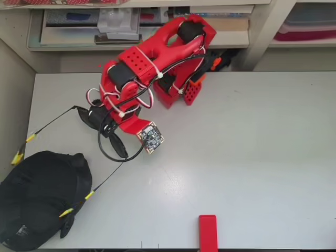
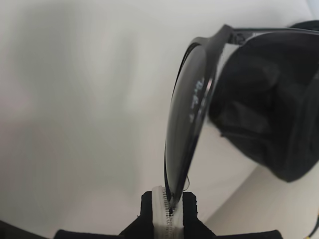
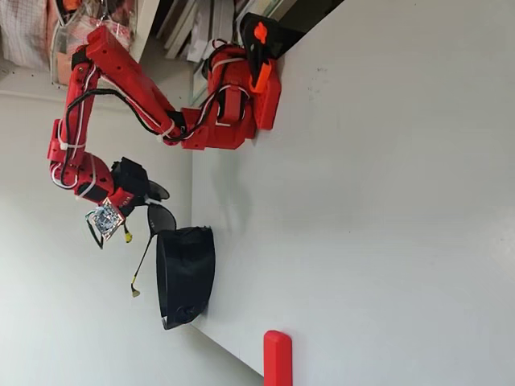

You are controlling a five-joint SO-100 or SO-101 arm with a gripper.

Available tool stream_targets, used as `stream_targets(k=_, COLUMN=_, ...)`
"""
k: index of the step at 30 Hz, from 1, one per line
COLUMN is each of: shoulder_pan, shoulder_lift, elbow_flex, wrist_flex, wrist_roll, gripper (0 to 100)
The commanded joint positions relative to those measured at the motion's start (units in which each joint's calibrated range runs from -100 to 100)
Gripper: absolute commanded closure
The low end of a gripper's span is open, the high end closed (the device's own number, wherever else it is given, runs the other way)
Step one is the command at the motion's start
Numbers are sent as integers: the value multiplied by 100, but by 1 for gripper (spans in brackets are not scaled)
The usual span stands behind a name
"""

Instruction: Place Meta Rayban sunglasses on black head mold for quality assessment

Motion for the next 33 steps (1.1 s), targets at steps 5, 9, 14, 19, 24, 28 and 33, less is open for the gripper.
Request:
stream_targets(k=5, shoulder_pan=35, shoulder_lift=-1499, elbow_flex=1160, wrist_flex=14, wrist_roll=-99, gripper=100)
stream_targets(k=9, shoulder_pan=-9, shoulder_lift=-1466, elbow_flex=1479, wrist_flex=14, wrist_roll=-247, gripper=100)
stream_targets(k=14, shoulder_pan=-18, shoulder_lift=-1457, elbow_flex=1570, wrist_flex=-4, wrist_roll=-253, gripper=100)
stream_targets(k=19, shoulder_pan=-27, shoulder_lift=-1457, elbow_flex=1852, wrist_flex=-133, wrist_roll=-279, gripper=100)
stream_targets(k=24, shoulder_pan=-44, shoulder_lift=-1457, elbow_flex=2243, wrist_flex=-687, wrist_roll=-330, gripper=100)
stream_targets(k=28, shoulder_pan=-44, shoulder_lift=-1449, elbow_flex=2325, wrist_flex=-1068, wrist_roll=-279, gripper=100)
stream_targets(k=33, shoulder_pan=-44, shoulder_lift=-1440, elbow_flex=2425, wrist_flex=-1250, wrist_roll=-272, gripper=100)
